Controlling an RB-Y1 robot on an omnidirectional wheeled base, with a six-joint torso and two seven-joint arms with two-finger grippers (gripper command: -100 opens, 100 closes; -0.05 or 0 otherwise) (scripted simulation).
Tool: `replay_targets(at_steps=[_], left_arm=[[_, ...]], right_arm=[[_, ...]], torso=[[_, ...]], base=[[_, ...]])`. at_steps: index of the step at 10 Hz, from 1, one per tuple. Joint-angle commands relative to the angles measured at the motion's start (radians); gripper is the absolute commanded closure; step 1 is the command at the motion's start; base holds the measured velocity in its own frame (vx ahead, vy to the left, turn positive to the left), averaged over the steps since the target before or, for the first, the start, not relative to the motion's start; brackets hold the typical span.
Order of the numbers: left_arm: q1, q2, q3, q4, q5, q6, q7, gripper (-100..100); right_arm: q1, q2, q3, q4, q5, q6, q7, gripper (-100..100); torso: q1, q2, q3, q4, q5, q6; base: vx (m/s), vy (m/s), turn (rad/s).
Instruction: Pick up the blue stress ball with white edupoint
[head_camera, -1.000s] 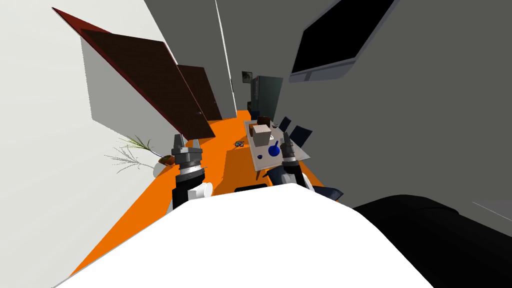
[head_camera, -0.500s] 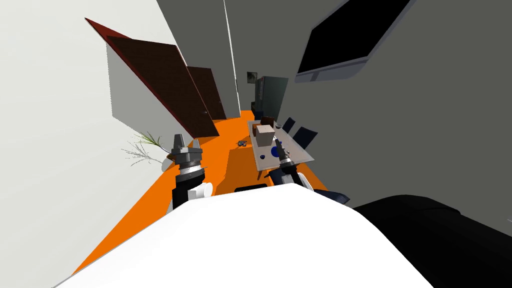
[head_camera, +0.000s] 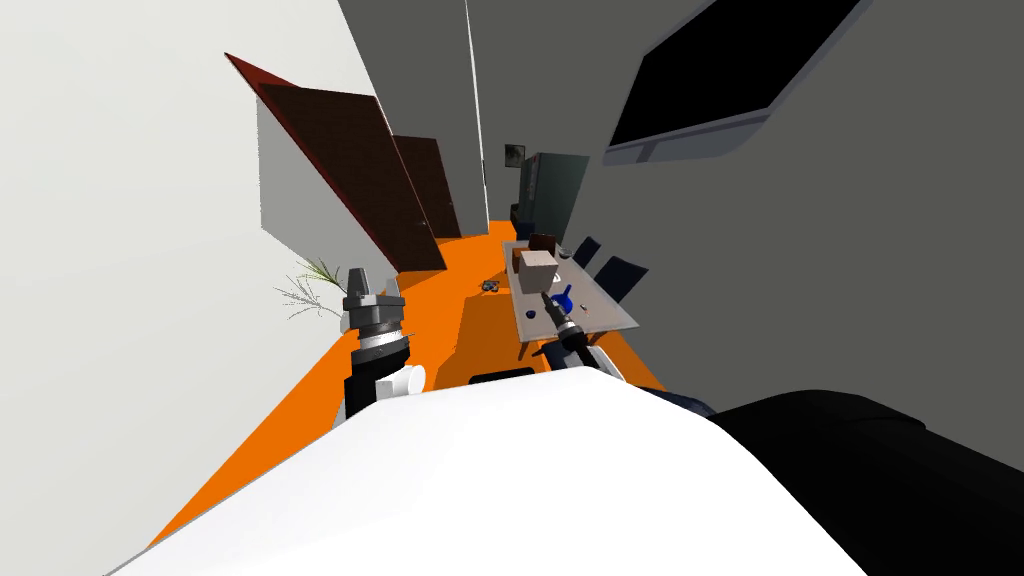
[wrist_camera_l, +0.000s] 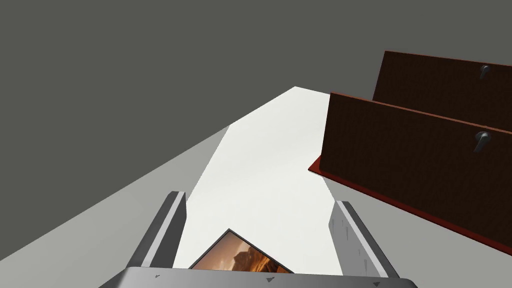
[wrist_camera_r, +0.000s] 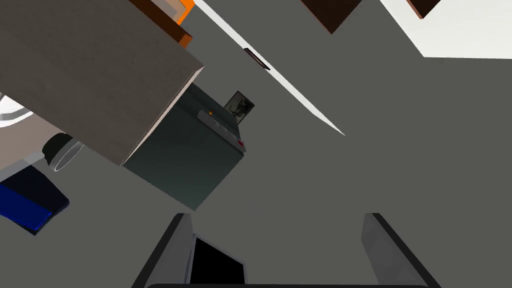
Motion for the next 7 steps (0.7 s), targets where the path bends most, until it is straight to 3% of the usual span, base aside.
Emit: replay_targets(at_steps=[1,2,3,4,5,7], left_arm=[[0.000,0.000,0.000,0.000,0.000,0.000,0.000,0],[0.000,0.000,0.000,0.000,0.000,0.000,0.000,0],[0.000,0.000,0.000,0.000,0.000,0.000,0.000,0],[0.000,0.000,0.000,0.000,0.000,0.000,0.000,0],[0.000,0.000,0.000,0.000,0.000,0.000,0.000,0],[0.000,0.000,0.000,0.000,0.000,0.000,0.000,0]], right_arm=[[0.003,-0.030,0.015,0.050,0.050,0.048,0.029,-100],[0.003,-0.030,0.015,0.056,0.050,0.048,0.029,-100],[-0.004,-0.055,0.030,0.097,0.092,0.092,0.053,-100],[-0.004,-0.055,0.030,0.098,0.094,0.094,0.053,-100],[-0.011,-0.079,0.046,0.128,0.137,0.140,0.079,-100],[-0.011,-0.079,0.046,0.155,0.139,0.140,0.079,-100]], torso=[[0.000,0.000,0.000,0.000,0.000,0.000],[0.000,0.000,0.000,0.000,0.000,0.000],[0.000,0.000,0.000,0.000,0.000,0.000],[0.000,0.000,0.000,0.000,0.000,0.000],[0.000,0.000,0.000,0.000,0.000,0.000],[0.000,-0.001,0.000,0.000,0.000,0.000]], base=[[-0.007,0.032,0.135],[-0.003,0.021,0.079],[0.000,0.021,0.129],[-0.001,0.017,0.101],[0.000,0.023,0.180],[0.001,0.010,0.033]])
